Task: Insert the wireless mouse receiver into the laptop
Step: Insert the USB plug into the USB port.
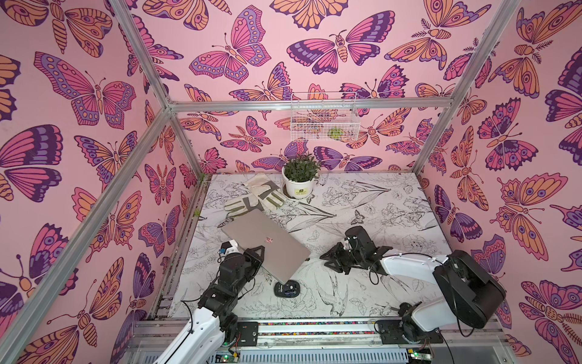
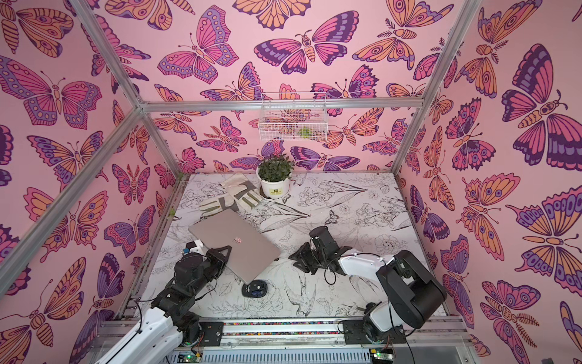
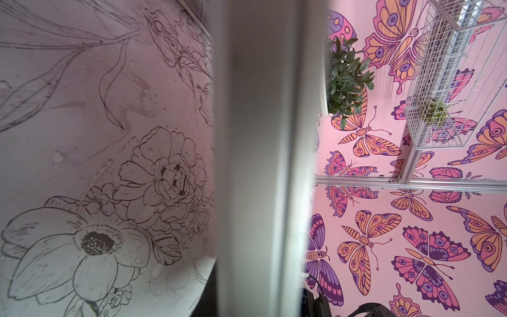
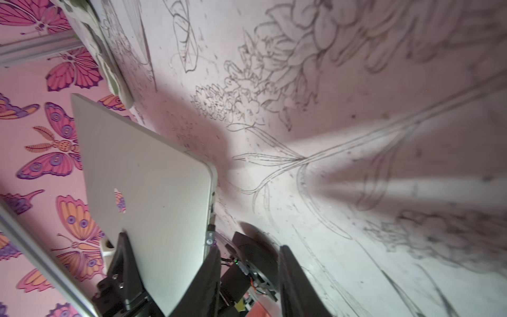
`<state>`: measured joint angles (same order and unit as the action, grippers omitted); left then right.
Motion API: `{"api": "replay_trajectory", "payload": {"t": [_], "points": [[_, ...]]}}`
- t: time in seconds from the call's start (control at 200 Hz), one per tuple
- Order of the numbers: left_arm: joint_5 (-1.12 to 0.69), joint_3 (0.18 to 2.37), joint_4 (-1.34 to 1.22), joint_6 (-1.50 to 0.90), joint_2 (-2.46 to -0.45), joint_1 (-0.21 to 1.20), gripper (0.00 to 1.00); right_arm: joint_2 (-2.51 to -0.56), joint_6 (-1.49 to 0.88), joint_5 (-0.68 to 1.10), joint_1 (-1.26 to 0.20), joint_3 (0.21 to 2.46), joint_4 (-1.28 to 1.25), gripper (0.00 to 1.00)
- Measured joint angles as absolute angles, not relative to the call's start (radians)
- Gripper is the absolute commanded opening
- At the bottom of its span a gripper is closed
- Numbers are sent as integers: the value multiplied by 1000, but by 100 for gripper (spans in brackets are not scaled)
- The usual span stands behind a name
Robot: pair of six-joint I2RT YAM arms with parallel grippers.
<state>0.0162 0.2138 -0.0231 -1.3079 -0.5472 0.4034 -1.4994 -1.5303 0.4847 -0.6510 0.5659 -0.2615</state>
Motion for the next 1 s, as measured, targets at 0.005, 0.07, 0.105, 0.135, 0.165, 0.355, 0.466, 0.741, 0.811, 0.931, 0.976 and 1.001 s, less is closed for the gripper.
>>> {"api": "replay_trajectory", "payload": {"t": [0.005,0.07,0.105,0.135,0.165,0.355,0.466,0.741,0.811,0.931,0.976,1.001], "points": [[17,214,-23,-1308,-547,404,0,-1501,-1536,484,-651,564,-269,38],[21,211,-23,-1311,-547,406,0,-1513,-1579,475,-656,551,-337,38],[23,209,-23,-1311,-549,406,0,-1521,-1599,471,-656,547,-369,38],[24,208,-23,-1313,-551,406,0,-1530,-1615,467,-657,546,-393,38],[24,208,-23,-1314,-554,406,0,-1540,-1627,464,-657,546,-418,38],[24,205,-24,-1317,-564,406,0,-1626,-1685,453,-686,555,-538,38],[25,204,-25,-1318,-565,406,0,-1672,-1711,455,-709,562,-582,37],[27,200,-27,-1318,-565,406,0,-1730,-1759,454,-744,563,-663,31],[27,200,-27,-1318,-565,407,0,-1736,-1763,453,-751,568,-672,29],[27,199,-27,-1318,-565,407,0,-1744,-1777,454,-760,575,-690,26],[27,199,-27,-1319,-565,407,0,-1749,-1781,453,-763,576,-698,25],[27,199,-27,-1319,-565,407,0,-1753,-1784,454,-765,577,-702,24]]}}
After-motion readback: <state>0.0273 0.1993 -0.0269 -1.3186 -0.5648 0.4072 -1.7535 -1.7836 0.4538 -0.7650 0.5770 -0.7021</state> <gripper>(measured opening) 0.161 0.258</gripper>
